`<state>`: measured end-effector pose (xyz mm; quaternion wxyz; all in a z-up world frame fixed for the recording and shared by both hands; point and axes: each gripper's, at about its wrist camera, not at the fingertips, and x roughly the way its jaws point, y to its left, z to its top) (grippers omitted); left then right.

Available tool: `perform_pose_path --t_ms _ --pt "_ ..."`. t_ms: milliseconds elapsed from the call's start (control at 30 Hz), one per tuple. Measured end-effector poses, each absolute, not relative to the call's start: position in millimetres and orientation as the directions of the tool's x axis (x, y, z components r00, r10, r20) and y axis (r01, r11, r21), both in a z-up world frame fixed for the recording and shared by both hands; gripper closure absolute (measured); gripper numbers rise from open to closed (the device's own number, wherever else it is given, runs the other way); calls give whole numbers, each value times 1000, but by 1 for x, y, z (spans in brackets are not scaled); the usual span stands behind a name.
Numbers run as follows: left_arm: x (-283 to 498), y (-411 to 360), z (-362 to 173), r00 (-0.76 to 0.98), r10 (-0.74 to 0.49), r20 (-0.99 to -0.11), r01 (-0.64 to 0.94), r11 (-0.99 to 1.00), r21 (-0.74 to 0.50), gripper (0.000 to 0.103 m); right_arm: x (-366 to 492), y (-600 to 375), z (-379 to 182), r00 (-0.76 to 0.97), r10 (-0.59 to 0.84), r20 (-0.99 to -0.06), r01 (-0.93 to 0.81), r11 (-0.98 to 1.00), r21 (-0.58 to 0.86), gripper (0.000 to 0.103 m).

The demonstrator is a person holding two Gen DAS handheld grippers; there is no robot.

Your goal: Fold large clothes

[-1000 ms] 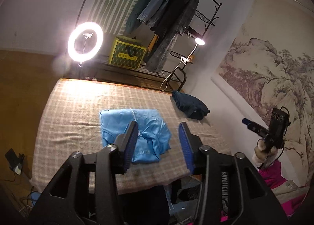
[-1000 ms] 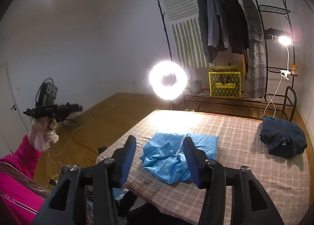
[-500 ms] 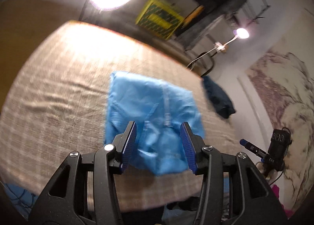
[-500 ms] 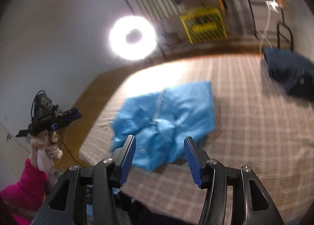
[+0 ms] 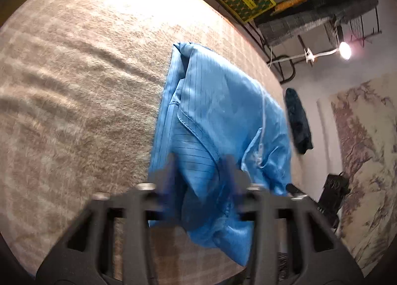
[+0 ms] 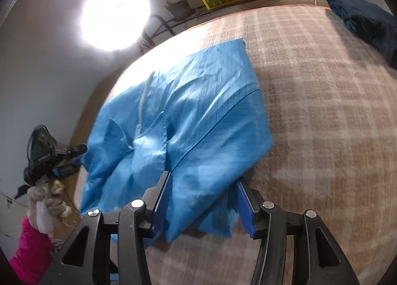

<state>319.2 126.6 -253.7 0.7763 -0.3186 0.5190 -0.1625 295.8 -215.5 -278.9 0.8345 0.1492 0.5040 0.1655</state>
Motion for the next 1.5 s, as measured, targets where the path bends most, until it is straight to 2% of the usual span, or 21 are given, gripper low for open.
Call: perform_pose_path --t_ms 33,67,100,200,333,367,400,433,467,500,567,633,700,767,833,1000,1167,1300,1500 --pt "320 126 -254 406 -574 -711 -75 754 -652 92 297 -215 -280 434 429 -792 -130 900 416 77" --pt "320 127 -253 410 -576 -707 -72 753 -654 95 297 -215 -281 436 431 -790 -132 899 418 87" --pt "321 129 -252 414 -578 -703 -70 750 -658 97 296 -216 -279 441 434 -786 -136 898 419 93" --pt "323 129 -244 432 -570 -698 -61 754 -654 98 291 -218 -273 466 436 -770 -152 897 415 100" --pt "325 128 -235 453 -565 -690 -51 756 -652 99 289 -214 -268 481 429 -765 -183 902 391 101" --pt "325 127 -234 454 -563 -691 -43 760 -648 99 288 -213 -267 488 431 -759 -199 902 384 99" --pt "326 125 -233 452 -562 -693 -40 763 -645 99 288 -213 -267 486 420 -766 -194 907 374 91" --pt "326 124 -234 452 -560 -695 -41 765 -643 99 290 -214 -268 479 413 -775 -182 910 372 77" --pt "325 123 -235 451 -556 -699 -44 768 -639 99 292 -216 -269 485 401 -778 -161 915 371 50" --pt "327 121 -235 448 -554 -702 -46 770 -637 99 291 -218 -268 500 380 -778 -146 923 356 47" --pt "327 120 -238 445 -551 -706 -52 771 -634 99 293 -222 -265 513 370 -775 -144 927 347 71" --pt "326 121 -239 442 -550 -709 -52 773 -632 99 293 -224 -261 522 399 -754 -152 913 378 74" --pt "326 120 -238 444 -548 -709 -48 776 -629 99 292 -223 -257 518 434 -737 -171 897 408 92" --pt "326 120 -237 446 -547 -708 -44 777 -628 100 290 -215 -254 509 452 -733 -202 890 408 102" --pt "327 120 -237 446 -549 -707 -42 776 -629 100 287 -212 -253 500 475 -724 -208 877 433 103" --pt "326 137 -224 482 -570 -665 -21 752 -659 101 259 -226 -253 461 639 -616 -164 743 648 103" --pt "332 137 -270 396 -520 -756 -110 791 -602 101 263 -218 -292 396 532 -748 -116 837 534 103" --pt "326 120 -274 363 -510 -780 -52 824 -564 101 266 -235 -298 392 549 -738 -65 817 573 103" --pt "314 120 -274 338 -516 -787 -44 827 -560 100 261 -230 -298 380 508 -773 -101 854 511 103"
